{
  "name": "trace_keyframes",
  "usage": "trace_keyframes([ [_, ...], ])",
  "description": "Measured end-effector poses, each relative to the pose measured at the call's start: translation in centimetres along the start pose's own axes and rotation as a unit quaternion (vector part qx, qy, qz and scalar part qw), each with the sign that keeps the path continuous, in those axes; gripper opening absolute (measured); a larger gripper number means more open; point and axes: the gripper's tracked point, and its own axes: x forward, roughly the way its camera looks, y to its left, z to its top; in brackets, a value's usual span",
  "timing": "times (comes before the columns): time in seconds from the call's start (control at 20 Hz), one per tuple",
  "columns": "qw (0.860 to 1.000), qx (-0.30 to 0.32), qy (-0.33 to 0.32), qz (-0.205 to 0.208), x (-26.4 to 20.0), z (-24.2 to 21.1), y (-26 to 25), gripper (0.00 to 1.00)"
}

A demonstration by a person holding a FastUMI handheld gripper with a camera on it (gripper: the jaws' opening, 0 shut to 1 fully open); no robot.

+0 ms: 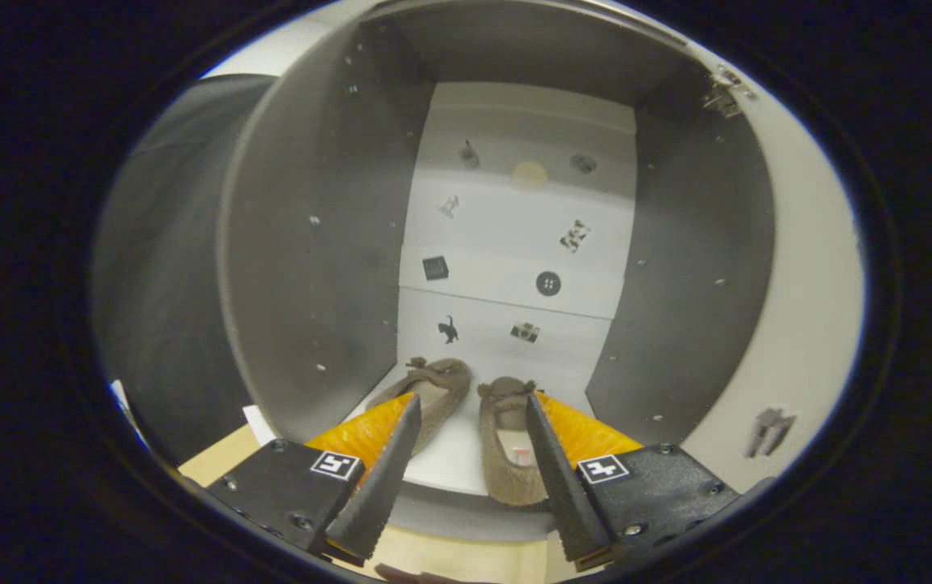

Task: Open the shoe cabinet door, grab the shoes and put them into the shoe cabinet, then close the shoe cabinet door.

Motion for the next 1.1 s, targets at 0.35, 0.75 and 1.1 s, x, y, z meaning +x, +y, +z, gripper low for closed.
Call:
trace_keyframes([
  [0.35,0.996,0.019,-0.079,-0.044,-14.6,2.4,-0.3,0.92],
  [0.75,0.987,0.009,-0.134,-0.087,-27.4,4.9,-5.6,0.92],
  [1.1,0.980,0.014,-0.156,-0.121,-38.9,5.3,-11.1,0.92],
])
